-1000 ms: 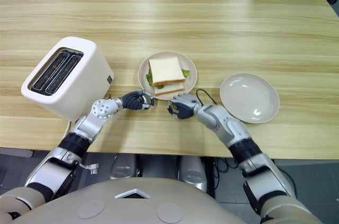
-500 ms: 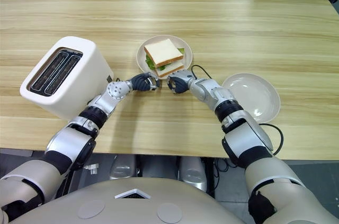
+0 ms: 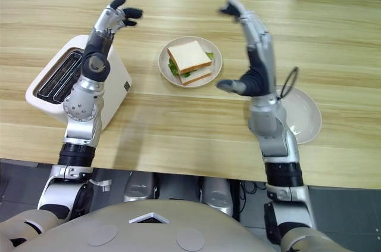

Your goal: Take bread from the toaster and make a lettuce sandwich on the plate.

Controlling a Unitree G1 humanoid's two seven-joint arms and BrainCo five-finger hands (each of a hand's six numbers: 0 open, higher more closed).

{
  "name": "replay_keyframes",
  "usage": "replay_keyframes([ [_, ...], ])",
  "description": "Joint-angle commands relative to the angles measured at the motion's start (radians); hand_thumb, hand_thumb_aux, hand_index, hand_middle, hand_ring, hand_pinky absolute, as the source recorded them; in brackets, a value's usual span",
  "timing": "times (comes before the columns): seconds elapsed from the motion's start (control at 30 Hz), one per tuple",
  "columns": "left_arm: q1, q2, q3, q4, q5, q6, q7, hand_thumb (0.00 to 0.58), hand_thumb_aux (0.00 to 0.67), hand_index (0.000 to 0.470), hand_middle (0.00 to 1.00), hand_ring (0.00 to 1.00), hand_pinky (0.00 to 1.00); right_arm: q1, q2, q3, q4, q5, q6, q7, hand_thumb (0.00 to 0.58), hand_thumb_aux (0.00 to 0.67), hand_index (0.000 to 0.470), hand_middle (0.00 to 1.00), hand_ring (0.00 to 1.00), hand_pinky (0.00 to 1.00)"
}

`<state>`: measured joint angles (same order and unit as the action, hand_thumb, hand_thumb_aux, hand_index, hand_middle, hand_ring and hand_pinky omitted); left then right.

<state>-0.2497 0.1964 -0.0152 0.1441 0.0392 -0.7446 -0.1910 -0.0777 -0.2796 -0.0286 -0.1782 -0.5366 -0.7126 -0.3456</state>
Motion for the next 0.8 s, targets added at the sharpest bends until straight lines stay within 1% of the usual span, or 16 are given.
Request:
replay_keyframes([
  [0.03, 0.01, -0.017, 0.006, 0.097, 0.035, -0.087, 0.034, 0.0, 0.0, 0.0, 0.0, 0.0, 0.0, -0.028, 0.055, -0.017, -0.02, -0.091, -0.058, -0.103, 0.0, 0.0, 0.0, 0.0, 0.0, 0.0],
  [0.07, 0.001, -0.015, 0.011, 0.156, 0.05, -0.113, 0.047, 0.0, 0.0, 0.0, 0.0, 0.0, 0.0, -0.048, 0.067, -0.022, 0.025, -0.088, -0.073, -0.133, 0.0, 0.0, 0.0, 0.0, 0.0, 0.0],
  [0.13, -0.028, -0.01, 0.018, 0.274, 0.052, -0.115, 0.056, 0.0, 0.0, 0.0, 0.0, 0.0, 0.0, -0.084, 0.075, -0.027, 0.132, -0.107, -0.084, -0.19, 0.0, 0.0, 0.0, 0.0, 0.0, 0.0],
  [0.17, -0.046, -0.009, 0.021, 0.319, 0.034, -0.108, 0.052, 0.0, 0.0, 0.0, 0.0, 0.0, 0.0, -0.094, 0.077, -0.022, 0.175, -0.097, -0.06, -0.183, 0.0, 0.0, 0.0, 0.0, 0.0, 0.0],
  [0.2, -0.062, -0.008, 0.027, 0.347, 0.011, -0.103, 0.046, 0.0, 0.0, 0.0, 0.0, 0.0, 0.0, -0.089, 0.075, -0.024, 0.19, -0.068, -0.077, -0.181, 0.0, 0.0, 0.0, 0.0, 0.0, 0.0],
  [0.3, -0.089, -0.005, 0.044, 0.381, -0.036, -0.096, 0.032, 0.0, 0.0, 0.0, 0.0, 0.0, 0.0, -0.085, 0.046, -0.019, 0.248, -0.101, -0.092, -0.191, 0.0, 0.0, 0.0, 0.0, 0.0, 0.0],
  [0.4, -0.093, -0.002, 0.049, 0.386, -0.037, -0.094, 0.03, 0.0, 0.0, 0.0, 0.0, 0.0, 0.0, -0.112, 0.036, -0.017, 0.326, -0.035, -0.09, -0.167, 0.0, 0.0, 0.0, 0.0, 0.0, 0.0],
  [0.5, -0.089, -0.001, 0.045, 0.39, -0.025, -0.102, 0.029, 0.0, 0.0, 0.0, 0.0, 0.0, 0.0, -0.128, 0.033, -0.008, 0.325, -0.047, -0.093, -0.166, 0.0, 0.0, 0.0, 0.0, 0.0, 0.0],
  [0.8, -0.072, -0.007, 0.047, 0.368, -0.046, -0.086, 0.009, 0.0, 0.0, 0.0, 0.0, 0.0, 0.0, -0.112, 0.03, 0.02, 0.304, -0.085, -0.1, -0.168, 0.0, 0.0, 0.0, 0.0, 0.0, 0.0],
])
